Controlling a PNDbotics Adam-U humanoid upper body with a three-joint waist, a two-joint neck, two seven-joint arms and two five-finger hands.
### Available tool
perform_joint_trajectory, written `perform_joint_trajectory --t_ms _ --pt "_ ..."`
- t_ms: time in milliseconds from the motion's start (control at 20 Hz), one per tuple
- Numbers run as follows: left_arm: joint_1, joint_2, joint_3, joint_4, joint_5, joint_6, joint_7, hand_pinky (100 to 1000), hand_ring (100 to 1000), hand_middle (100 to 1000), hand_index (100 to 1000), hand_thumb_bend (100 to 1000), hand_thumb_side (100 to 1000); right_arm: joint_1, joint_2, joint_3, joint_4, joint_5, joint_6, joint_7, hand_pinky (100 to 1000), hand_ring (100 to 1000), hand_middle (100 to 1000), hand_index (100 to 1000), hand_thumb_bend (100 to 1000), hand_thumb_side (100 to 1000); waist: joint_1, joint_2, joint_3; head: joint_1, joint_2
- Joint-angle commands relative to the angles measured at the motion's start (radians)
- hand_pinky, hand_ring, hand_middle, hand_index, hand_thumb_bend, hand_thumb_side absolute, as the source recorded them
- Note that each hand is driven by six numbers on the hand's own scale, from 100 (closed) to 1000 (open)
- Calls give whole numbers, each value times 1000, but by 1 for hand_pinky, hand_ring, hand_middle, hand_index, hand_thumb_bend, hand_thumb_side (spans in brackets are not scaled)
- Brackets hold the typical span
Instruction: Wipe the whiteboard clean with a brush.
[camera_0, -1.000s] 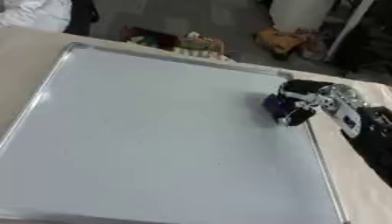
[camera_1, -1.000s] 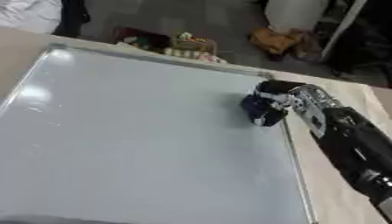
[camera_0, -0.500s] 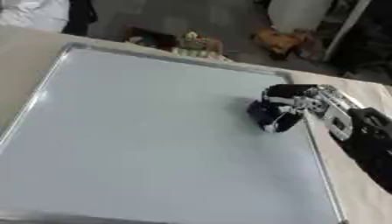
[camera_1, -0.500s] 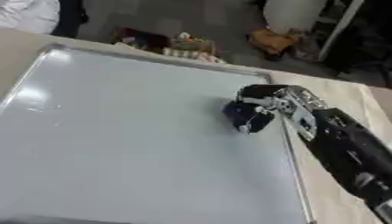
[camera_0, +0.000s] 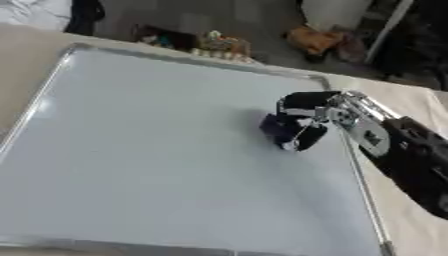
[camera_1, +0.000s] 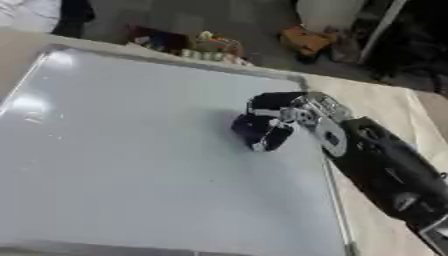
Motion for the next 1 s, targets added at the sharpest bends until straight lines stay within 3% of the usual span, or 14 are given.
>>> perform_joint_trajectory --t_ms 50,850,900,950,1000 --pt "-8 3 0 -15 6 -1 -1 440 478 419 614 100 952 -15 -22 11 -66 -21 3 9 546 487 206 358 100 225 13 -23 1 -5 1" --pt "-7 -1 -4 -13 7 0 -7 440 479 419 614 100 952 -29 0 81 -248 -88 19 84 487 449 202 369 100 204 17 -23 -5 -12 20" --pt "-7 -1 -4 -13 7 0 -7 440 480 419 614 100 947 -30 2 83 -257 -90 19 89 484 447 202 370 100 288 18 -23 -7 -11 23" --pt "-7 -1 -4 -13 8 1 -7 440 480 419 614 100 953 -31 6 86 -264 -92 20 94 483 446 202 370 100 200 18 -24 -10 -10 24" --pt "-7 -1 -4 -13 8 1 -7 440 480 420 614 100 952 -32 10 88 -271 -94 21 98 482 443 202 372 100 197 19 -24 -13 -9 26"
